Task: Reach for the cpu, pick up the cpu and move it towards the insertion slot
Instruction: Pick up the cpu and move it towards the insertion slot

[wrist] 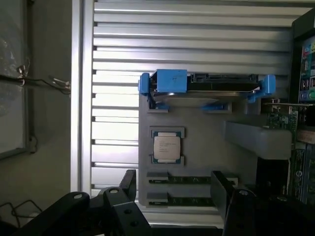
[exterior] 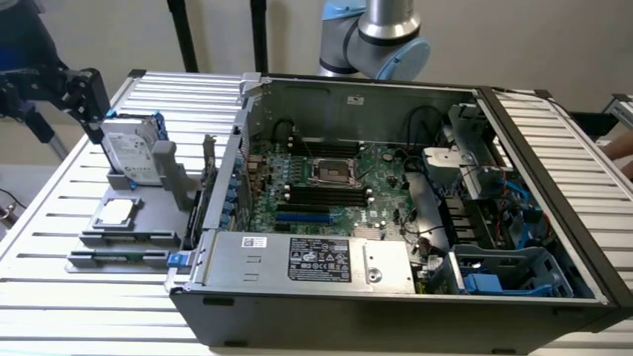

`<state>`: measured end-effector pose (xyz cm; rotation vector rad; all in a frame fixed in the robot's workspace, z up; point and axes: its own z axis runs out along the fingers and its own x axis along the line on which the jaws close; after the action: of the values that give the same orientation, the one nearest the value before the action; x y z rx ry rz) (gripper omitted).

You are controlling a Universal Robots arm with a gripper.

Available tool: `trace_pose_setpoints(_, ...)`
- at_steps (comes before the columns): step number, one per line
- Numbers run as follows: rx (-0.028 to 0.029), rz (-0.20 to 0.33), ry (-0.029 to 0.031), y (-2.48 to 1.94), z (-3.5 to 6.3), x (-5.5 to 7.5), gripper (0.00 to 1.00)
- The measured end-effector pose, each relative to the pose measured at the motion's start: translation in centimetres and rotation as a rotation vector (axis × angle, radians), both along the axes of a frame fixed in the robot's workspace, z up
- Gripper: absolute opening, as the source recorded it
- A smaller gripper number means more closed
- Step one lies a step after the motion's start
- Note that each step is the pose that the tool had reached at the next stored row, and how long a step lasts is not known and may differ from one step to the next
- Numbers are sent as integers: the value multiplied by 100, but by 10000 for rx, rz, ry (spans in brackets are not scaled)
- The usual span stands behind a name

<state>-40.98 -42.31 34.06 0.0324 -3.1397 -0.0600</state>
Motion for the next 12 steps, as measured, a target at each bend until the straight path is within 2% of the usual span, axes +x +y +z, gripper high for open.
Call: trace_pose_setpoints(12, 0, 20, 0, -5, -218, 1, 71)
